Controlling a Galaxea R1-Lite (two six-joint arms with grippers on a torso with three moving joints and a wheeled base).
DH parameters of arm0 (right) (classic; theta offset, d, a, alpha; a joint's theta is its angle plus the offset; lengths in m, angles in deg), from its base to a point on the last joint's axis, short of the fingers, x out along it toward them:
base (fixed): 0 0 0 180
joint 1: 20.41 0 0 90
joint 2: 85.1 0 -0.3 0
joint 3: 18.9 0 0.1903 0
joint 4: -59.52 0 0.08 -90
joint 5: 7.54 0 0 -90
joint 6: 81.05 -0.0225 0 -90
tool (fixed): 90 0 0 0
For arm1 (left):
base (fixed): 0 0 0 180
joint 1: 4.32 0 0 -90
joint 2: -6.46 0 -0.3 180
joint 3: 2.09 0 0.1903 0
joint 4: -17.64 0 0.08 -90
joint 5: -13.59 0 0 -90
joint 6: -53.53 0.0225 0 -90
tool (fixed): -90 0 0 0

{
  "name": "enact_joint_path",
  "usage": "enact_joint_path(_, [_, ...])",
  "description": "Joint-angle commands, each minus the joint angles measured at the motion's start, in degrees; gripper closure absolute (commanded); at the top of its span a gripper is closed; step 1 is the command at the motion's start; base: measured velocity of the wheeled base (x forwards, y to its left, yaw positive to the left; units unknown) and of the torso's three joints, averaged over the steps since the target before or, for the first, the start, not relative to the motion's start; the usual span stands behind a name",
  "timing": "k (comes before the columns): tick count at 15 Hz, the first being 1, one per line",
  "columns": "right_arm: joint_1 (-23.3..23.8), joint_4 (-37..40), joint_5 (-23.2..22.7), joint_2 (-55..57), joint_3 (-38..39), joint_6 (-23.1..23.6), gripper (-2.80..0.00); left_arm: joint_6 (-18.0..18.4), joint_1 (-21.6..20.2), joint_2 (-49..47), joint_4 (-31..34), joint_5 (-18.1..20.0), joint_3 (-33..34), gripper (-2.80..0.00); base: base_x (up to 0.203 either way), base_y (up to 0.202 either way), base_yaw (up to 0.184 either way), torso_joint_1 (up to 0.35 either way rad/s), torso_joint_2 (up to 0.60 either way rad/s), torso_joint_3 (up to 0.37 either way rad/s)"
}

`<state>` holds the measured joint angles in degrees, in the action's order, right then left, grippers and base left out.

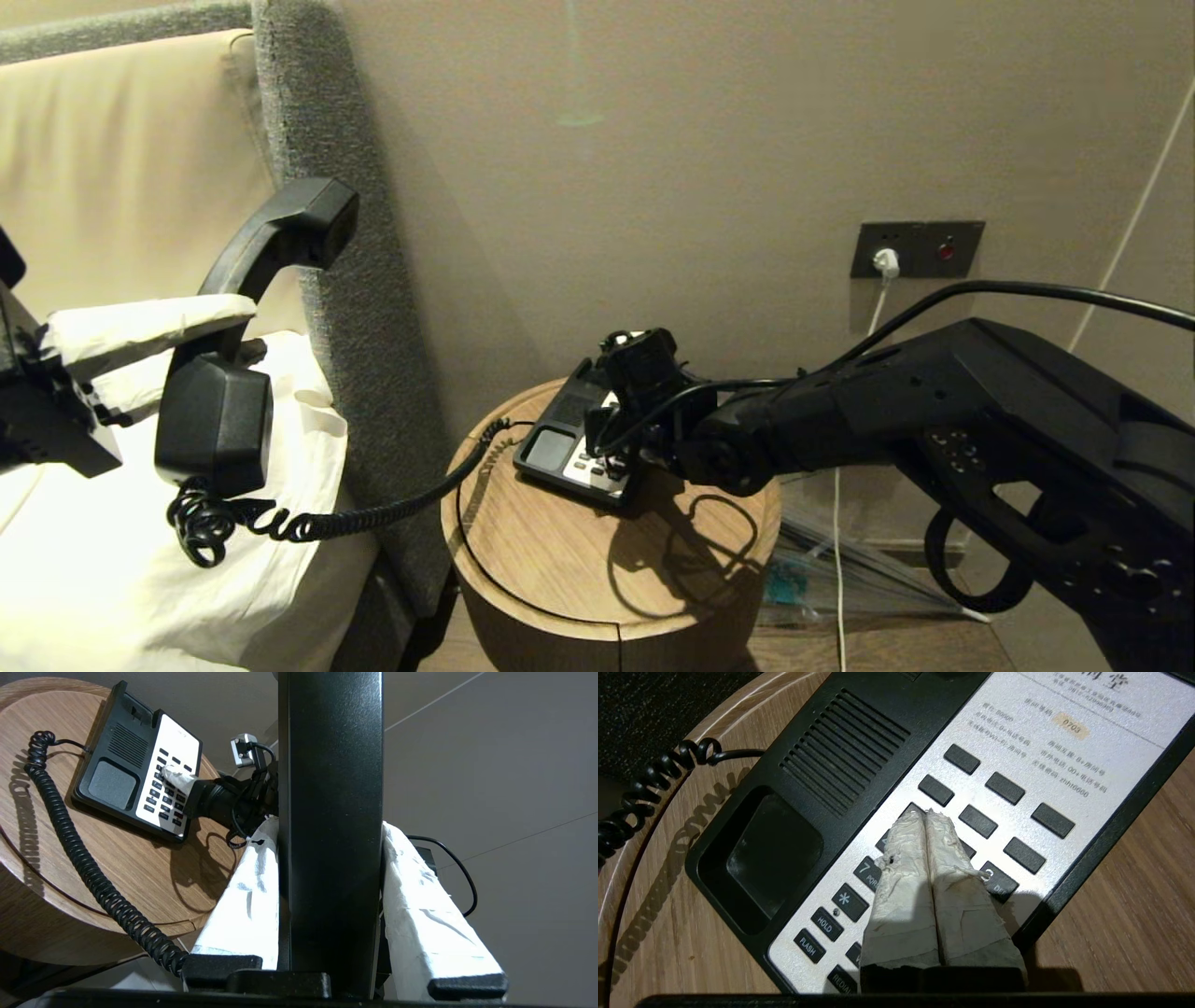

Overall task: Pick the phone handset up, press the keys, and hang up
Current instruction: Dial the number

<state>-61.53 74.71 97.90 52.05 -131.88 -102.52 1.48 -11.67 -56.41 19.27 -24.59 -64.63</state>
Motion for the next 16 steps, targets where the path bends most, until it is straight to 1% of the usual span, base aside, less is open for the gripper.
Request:
enact_joint_path(1, [-0.10,0.18,0.04,0.31,0.14,-0.32,0.00,-0.33,-0.03,0.03,-0.15,0.30,0.06,0.00,0.000,0.000,0.000,0.000,0.00,0.000])
enact_joint_path(7, [-0.01,0.18,0.04,-1.56,-0.65,-0.90,0.00,-0.33,-0.08,0.03,-0.15,0.30,0.06,0.00,0.000,0.000,0.000,0.000,0.00,0.000])
enact_joint_path(16, [0.35,0.95,-0.03,-6.38,0.87,-1.57,0.00,-0.33,-0.03,0.82,-0.15,0.30,0.67,0.00,0.000,0.000,0.000,0.000,0.00,0.000])
